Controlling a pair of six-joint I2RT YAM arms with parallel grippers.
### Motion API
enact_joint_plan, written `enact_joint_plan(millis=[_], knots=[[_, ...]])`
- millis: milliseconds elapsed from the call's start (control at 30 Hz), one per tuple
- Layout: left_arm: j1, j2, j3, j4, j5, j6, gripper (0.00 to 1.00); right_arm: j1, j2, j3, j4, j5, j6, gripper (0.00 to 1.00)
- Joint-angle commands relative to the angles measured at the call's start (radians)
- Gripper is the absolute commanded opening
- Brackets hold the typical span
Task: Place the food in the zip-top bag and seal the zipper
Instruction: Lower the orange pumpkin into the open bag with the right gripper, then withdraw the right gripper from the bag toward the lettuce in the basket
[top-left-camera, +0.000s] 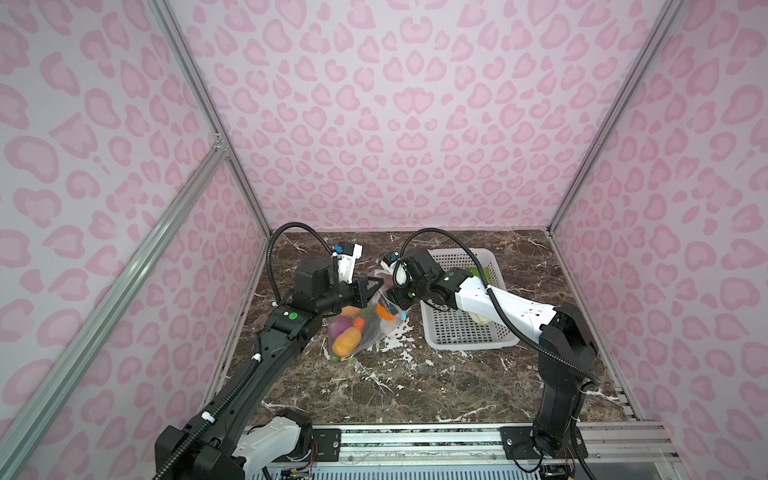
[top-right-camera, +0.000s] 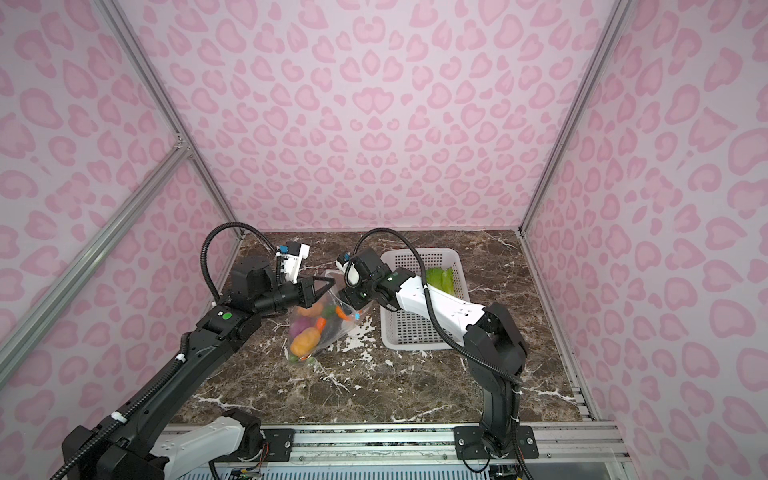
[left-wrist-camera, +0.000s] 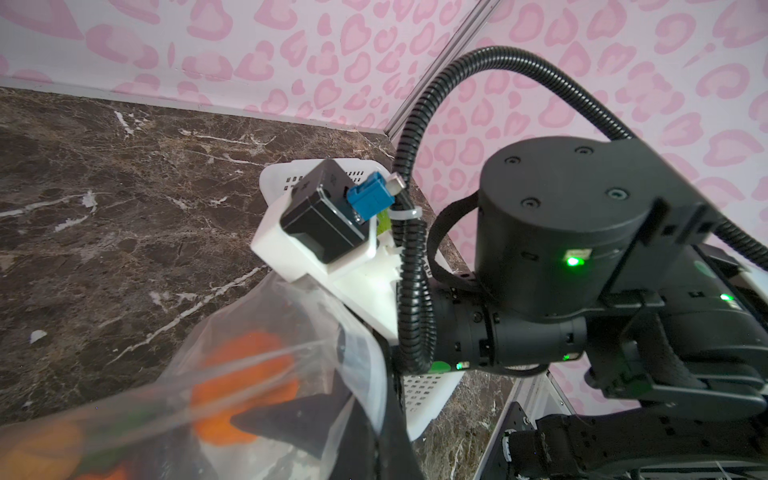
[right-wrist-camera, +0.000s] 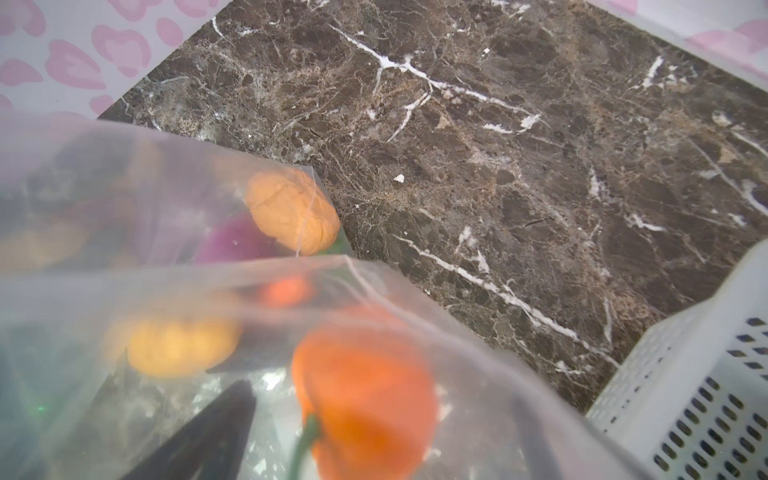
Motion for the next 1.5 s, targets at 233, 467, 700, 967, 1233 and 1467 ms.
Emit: enact_joint_plan(millis=[233,467,700,967,1233,1467], knots=[[0.001,-0.005,0.003,0.031,-0.013,0.003,0.02,0.002,-0.095,0.004,-0.037,0.064,-0.032,0.98],[0.001,-0.015,-0.006,0.034,-0.04,0.004,0.02,-0.003,-0.207,-0.058,-0.036,0.149,-0.034,0.98],[0.001,-0.011,-0.008,0.034,-0.044,0.005,0.02,-0.031,-0.337,-0.18,0.071,0.249,0.0,0.98],[0.001,-0.004,-0.008,0.034,-0.045,0.005,0.02,-0.192,-0.421,-0.252,0.084,0.258,0.121,0.98],[0.001,-0.01,-0.008,0.033,-0.043,0.005,0.02,-0.376,-0.478,-0.343,-0.005,0.203,0.088,0.98],[0.001,-0.017,-0.008,0.035,-0.041,0.003,0.02,-0.427,-0.421,-0.378,-0.13,0.32,0.024,0.98]])
